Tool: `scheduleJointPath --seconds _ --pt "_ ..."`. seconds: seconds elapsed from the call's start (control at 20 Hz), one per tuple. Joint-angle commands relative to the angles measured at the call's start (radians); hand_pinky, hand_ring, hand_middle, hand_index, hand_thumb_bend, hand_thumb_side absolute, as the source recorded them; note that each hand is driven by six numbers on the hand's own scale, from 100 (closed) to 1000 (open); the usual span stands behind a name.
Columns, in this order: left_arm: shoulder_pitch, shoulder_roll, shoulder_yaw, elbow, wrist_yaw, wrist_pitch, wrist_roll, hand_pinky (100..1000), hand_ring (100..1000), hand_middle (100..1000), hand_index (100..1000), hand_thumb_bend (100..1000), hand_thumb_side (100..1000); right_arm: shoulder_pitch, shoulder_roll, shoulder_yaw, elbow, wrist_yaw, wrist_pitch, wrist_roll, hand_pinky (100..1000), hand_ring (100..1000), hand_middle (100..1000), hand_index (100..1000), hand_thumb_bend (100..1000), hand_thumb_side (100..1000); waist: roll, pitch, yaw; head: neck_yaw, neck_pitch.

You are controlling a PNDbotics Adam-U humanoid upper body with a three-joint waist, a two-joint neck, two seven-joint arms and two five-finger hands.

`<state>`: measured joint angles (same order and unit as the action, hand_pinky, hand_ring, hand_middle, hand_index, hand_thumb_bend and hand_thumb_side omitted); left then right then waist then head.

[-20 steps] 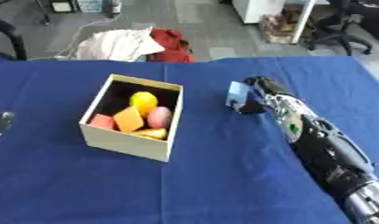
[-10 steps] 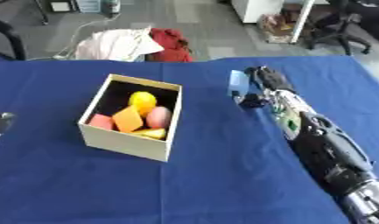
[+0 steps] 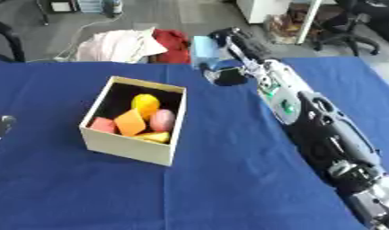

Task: Pick up objects on the table and place them in the box.

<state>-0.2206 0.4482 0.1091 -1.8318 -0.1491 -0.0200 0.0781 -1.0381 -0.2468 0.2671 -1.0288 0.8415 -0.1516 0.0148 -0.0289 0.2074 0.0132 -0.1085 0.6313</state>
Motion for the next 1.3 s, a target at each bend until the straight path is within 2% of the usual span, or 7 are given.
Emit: scheduleJointPath --seconds 0.05,0.25,0.5,0.7,0.85,1.1,1.3 --pt "-0.015 0.019 0.008 -0.015 0.006 -0.002 -0.001 782 750 603 699 680 422 -0.032 0.014 0.049 -0.067 -0.022 -0.037 0.088 805 746 631 712 100 404 0.012 -0.014 0.003 -0.007 -0.005" --pt "-0.019 0.017 0.006 -0.015 0.007 -0.002 -0.004 782 750 602 699 681 422 -0.030 0.062 0.088 -0.053 0.027 -0.082 0.189 823 779 694 793 131 453 0.011 -0.014 0.011 -0.011 -0.007" --pt "-0.020 0.016 0.007 -0.014 0.007 -0.002 -0.003 782 750 602 699 680 421 -0.018 0.093 0.104 -0.019 0.093 -0.130 0.269 862 856 849 980 366 594 0.009 -0.015 0.016 -0.010 -0.005" --pt "-0.020 0.015 0.008 -0.013 0.007 -0.002 -0.001 783 750 602 699 681 421 -0.010 0.086 0.091 -0.018 0.133 -0.127 0.267 882 903 942 1000 439 635 0.004 -0.017 0.012 -0.006 -0.005" --pt "-0.017 0.015 0.010 -0.011 0.007 -0.001 0.001 782 749 602 698 681 421 0.006 0.064 0.067 -0.036 0.121 -0.114 0.238 891 923 980 1000 411 607 0.001 -0.020 0.003 0.001 -0.003" --pt "-0.009 0.012 0.018 -0.008 0.005 -0.001 0.010 783 751 603 698 686 419 0.058 0.000 0.024 -0.165 -0.051 -0.066 0.177 886 928 981 1000 309 534 -0.003 -0.026 -0.018 0.019 -0.002" --pt "-0.002 0.011 0.026 -0.008 0.003 0.000 0.020 783 752 604 698 691 422 0.140 -0.073 -0.014 -0.349 -0.313 0.022 0.105 867 904 938 1000 247 537 -0.007 -0.028 -0.037 0.047 0.001"
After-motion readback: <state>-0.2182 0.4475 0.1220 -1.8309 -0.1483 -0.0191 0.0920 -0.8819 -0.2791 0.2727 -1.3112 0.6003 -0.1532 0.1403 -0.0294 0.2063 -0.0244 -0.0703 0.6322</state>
